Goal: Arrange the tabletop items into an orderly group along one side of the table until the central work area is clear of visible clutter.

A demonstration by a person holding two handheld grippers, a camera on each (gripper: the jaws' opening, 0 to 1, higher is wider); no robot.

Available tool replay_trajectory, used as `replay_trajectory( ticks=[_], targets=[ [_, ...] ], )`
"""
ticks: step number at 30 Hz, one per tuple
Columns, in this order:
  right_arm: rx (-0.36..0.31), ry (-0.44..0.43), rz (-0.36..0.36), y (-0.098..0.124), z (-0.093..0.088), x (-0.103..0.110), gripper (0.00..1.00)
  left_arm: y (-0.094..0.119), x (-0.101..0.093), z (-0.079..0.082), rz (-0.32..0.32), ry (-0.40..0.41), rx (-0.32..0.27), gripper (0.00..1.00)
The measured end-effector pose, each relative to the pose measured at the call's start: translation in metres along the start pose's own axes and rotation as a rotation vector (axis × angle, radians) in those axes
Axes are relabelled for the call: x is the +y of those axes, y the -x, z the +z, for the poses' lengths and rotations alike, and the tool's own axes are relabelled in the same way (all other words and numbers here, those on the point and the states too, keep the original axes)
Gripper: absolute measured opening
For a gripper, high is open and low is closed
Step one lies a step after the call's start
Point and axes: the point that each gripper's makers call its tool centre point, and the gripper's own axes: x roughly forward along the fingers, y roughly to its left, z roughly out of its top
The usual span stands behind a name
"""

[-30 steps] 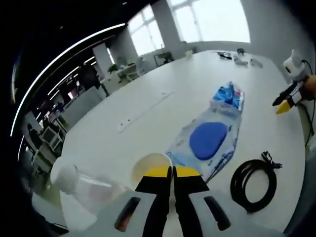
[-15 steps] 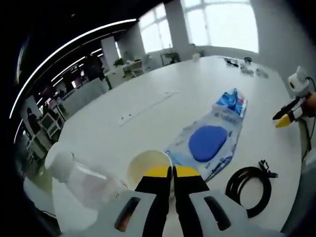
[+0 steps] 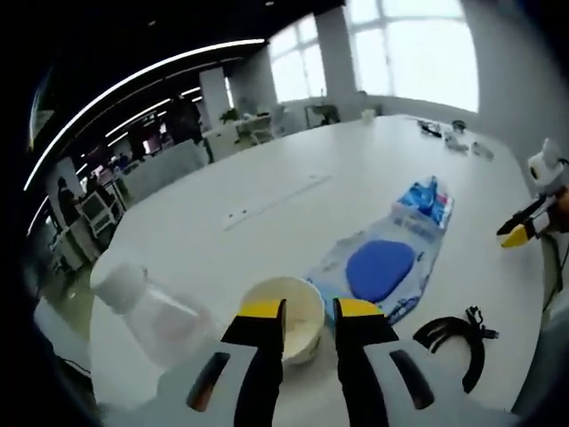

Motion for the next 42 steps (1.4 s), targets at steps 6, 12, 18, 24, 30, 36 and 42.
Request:
replay_trajectory(
  ticks=[6, 12, 18, 24, 30, 36, 42],
  targets=[
    [0.002, -0.002, 0.005, 0.0, 0.0, -0.001, 0.46, 0.007, -0.003, 0.01, 0.017, 0.041, -0.059, 0.47],
    [0.0, -0.003, 0.009, -0.001, 0.001, -0.001, 0.46, 0.017, -0.002, 0.018, 0.028, 0.105, -0.138, 0.66],
    [-0.012, 0.002, 0.015, 0.0, 0.004, 0.005, 0.47, 0.024, 0.006, 0.005, 0.039, 0.176, -0.115, 0.71],
    [-0.014, 0.014, 0.025, 0.001, 0.007, 0.009, 0.48, 0.034, 0.004, -0.006, 0.066, 0.195, -0.107, 0.8],
    [-0.005, 0.029, 0.036, -0.002, 0.005, 0.01, 0.48, 0.045, 0.016, -0.02, 0.107, 0.232, -0.097, 0.8],
    [0.005, 0.047, 0.051, -0.008, 0.006, 0.015, 0.48, 0.055, 0.021, -0.032, 0.131, 0.251, -0.079, 0.79],
    [0.004, 0.059, 0.063, -0.011, 0.01, 0.02, 0.48, 0.061, 0.023, -0.043, 0.146, 0.27, -0.064, 0.77]
  ],
)
